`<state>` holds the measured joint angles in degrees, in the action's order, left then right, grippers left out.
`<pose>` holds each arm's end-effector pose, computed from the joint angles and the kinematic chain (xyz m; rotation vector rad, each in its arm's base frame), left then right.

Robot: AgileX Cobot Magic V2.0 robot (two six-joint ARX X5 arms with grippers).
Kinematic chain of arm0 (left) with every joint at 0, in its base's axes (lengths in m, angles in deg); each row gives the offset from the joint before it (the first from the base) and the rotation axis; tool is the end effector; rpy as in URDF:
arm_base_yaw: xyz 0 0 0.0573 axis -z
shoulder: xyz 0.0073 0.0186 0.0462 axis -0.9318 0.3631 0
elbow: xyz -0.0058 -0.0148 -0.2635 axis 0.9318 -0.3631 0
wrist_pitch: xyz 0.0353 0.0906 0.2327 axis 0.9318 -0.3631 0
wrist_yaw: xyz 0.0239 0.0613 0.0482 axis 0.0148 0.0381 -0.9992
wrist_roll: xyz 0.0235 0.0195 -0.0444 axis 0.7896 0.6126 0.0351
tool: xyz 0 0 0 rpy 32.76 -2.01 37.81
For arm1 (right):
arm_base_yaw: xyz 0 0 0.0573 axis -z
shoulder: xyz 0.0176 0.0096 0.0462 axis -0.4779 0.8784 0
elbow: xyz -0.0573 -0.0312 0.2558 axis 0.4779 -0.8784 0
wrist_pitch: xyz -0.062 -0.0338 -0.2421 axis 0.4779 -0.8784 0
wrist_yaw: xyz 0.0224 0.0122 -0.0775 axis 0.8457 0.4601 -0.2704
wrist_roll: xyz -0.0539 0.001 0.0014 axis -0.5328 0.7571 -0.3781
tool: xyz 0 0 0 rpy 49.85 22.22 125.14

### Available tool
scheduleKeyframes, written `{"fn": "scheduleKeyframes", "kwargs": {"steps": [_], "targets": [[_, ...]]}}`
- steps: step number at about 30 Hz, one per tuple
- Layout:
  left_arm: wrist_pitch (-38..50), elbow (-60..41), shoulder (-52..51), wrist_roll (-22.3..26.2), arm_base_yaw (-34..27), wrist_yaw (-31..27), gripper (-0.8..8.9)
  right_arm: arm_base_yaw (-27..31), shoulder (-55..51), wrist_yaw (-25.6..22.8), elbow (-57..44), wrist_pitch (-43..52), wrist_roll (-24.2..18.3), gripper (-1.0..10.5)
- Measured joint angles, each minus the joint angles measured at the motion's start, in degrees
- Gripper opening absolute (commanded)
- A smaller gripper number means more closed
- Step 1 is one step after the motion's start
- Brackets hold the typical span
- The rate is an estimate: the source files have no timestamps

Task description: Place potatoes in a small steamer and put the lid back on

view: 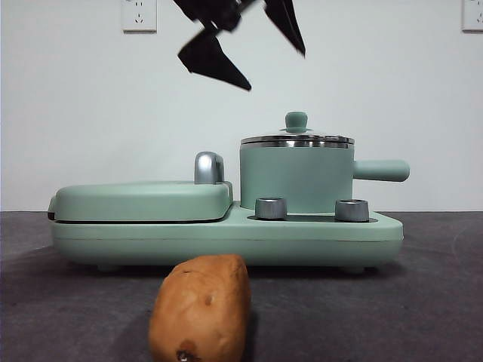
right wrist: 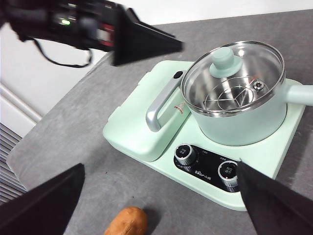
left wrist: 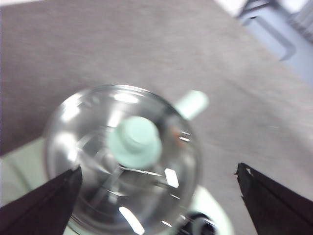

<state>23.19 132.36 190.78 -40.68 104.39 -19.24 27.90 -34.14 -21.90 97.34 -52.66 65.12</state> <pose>0.3335 -0.2466 0.3463 -0.0231 0.6389 -0.7536 0.1290 0.0219 0.3462 0.3114 0.5007 0.7506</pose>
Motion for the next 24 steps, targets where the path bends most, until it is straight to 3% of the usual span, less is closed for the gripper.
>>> {"fn": "scheduleKeyframes", "kwargs": {"steps": [4,9,18,24], "targets": [[1.29,2.12,4.02,4.57,2.10,-7.45,5.04,0.00,0.00,0.00,0.00,0.00,0.00,5.0],[4.37,2.19,7.45,9.81,3.85,-8.26,5.02,0.00,0.00,0.00,0.00,0.00,0.00,5.0],[8.22,2.23,8.59,10.38,4.48,-8.81,4.94,0.00,0.00,0.00,0.00,0.00,0.00,5.0],[8.22,2.25,9.77,8.07,4.35,-8.79,4.90,0.00,0.00,0.00,0.00,0.00,0.00,5.0]]}}
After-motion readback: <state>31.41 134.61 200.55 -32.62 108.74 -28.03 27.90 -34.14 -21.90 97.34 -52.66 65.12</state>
